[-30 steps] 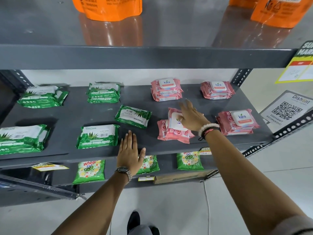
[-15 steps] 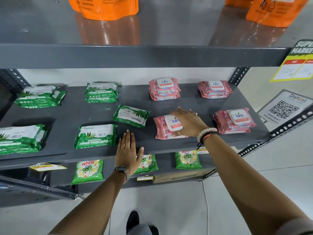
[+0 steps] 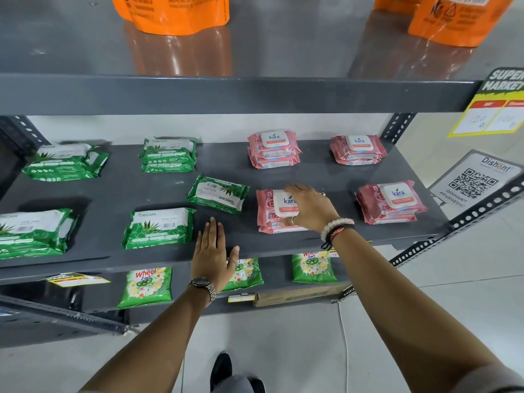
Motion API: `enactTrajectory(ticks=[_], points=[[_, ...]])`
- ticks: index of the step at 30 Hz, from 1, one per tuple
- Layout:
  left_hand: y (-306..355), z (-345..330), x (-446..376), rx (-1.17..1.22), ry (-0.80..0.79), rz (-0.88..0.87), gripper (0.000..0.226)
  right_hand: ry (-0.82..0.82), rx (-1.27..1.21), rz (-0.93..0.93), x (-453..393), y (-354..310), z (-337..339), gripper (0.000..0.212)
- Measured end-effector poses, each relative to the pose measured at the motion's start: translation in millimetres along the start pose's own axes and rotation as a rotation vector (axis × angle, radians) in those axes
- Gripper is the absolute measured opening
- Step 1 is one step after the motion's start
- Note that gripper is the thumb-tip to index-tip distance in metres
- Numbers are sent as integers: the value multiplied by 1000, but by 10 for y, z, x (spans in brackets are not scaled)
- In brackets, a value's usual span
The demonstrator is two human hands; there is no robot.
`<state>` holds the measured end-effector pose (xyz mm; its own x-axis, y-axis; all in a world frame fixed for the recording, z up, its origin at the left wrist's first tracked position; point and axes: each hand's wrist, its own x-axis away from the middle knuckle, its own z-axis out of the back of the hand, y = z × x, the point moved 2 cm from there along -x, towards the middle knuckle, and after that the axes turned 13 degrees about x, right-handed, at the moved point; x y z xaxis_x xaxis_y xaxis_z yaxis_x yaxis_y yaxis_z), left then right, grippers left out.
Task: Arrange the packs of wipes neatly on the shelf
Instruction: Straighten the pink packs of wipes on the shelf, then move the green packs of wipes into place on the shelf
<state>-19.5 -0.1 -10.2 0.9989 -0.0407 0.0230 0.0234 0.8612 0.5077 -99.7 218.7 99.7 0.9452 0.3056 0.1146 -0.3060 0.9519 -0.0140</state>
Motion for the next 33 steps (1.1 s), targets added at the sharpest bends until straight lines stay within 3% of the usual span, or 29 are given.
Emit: enactTrajectory(ticks=[13,18,22,26,30,33], points=[[-48,61,25,-9,-62,-53,80,-57,102,64,-25,-111,40,88],[-364,461,320,11,84,-85,70,101,99,152,-214,-440,94,78],[-974,896,525,6,162,33,65,34,75,184,-587,-914,-5,74],[-1568,1239,580,0,135,130,70,-76,65,115,-949,-1306,-164,83],[-1970,1364,462,-32,4,51,75,-177,24,-4,-1143,-1473,-284,93],[-2146,1398,344,-19,-26,3,67,-150,-9,-104,-1186,-1522,-332,89]])
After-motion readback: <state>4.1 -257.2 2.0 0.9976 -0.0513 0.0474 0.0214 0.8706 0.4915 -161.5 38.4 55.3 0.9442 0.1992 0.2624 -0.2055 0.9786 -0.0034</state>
